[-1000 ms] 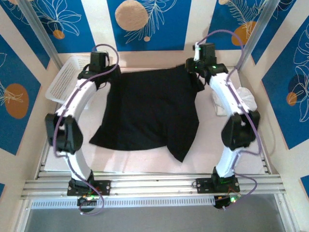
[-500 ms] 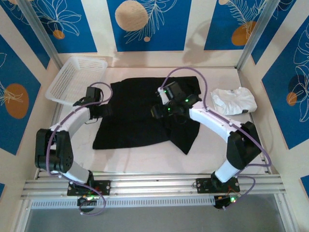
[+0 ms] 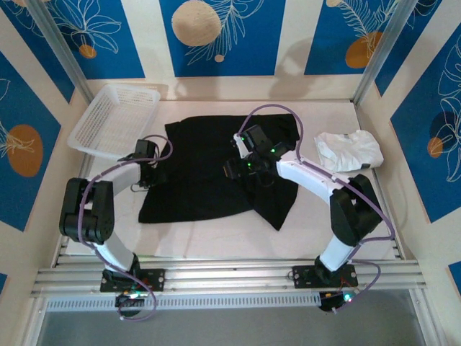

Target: Fold the inside-out t-shirt

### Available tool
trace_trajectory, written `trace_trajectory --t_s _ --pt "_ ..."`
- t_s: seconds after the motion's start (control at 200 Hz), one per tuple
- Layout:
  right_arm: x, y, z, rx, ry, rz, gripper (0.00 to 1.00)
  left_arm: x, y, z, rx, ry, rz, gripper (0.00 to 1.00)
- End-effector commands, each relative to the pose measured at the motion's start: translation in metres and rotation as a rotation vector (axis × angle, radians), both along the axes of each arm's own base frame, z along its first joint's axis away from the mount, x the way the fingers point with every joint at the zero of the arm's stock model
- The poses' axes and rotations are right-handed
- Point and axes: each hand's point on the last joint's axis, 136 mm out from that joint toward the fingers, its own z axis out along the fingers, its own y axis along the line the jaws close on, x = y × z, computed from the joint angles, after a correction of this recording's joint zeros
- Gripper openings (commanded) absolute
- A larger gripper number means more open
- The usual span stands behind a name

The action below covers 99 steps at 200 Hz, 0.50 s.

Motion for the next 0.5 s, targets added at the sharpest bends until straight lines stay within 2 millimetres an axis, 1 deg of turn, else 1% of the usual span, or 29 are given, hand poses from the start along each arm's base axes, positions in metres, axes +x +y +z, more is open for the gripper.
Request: trace_trajectory --t_s 0.0,0.06,0.13,0.24,0.285,0.315,0.375,0.4,0.43,0.49 --pt "0.005 0.003 0.004 0.017 0.005 -0.009 0.68 -0.004 -0.003 -0.011 -0.022 0.024 -0.009 0.19" --pt "0.005 0.002 0.005 0.014 0.004 -0.011 0.68 -0.003 -0.004 -0.008 -0.028 0.01 -0.013 0.12" --pt "0.005 -0.002 0.006 0.005 -0.002 -0.016 0.67 -0.002 -0.006 -0.003 -0.043 -0.013 -0.017 0.0" --pt "0.004 -0.008 0.009 0.002 -0.012 -0.03 0.67 -0.005 -0.013 0.013 -0.066 -0.053 -0.036 0.0" --pt "0.003 -0.012 0.011 0.002 -0.015 -0.035 0.67 -0.01 -0.007 0.02 -0.033 -0.07 -0.026 0.0" --pt "0.002 -0.013 0.012 0.005 -0.017 -0.036 0.67 -0.014 0.001 0.023 0.005 -0.081 -0.005 0.0" --pt "-0.001 -0.015 0.013 0.013 -0.016 -0.038 0.67 -0.022 0.021 0.024 0.092 -0.091 0.046 0.17" --pt "-0.001 -0.015 0.013 0.019 -0.016 -0.039 0.67 -0.024 0.027 0.022 0.099 -0.084 0.066 0.26" --pt "-0.002 -0.016 0.012 0.022 -0.013 -0.041 0.67 -0.025 0.028 0.019 0.078 -0.073 0.075 0.34" --pt "-0.002 -0.016 0.011 0.028 -0.007 -0.043 0.67 -0.025 0.027 0.012 0.054 -0.046 0.078 0.47"
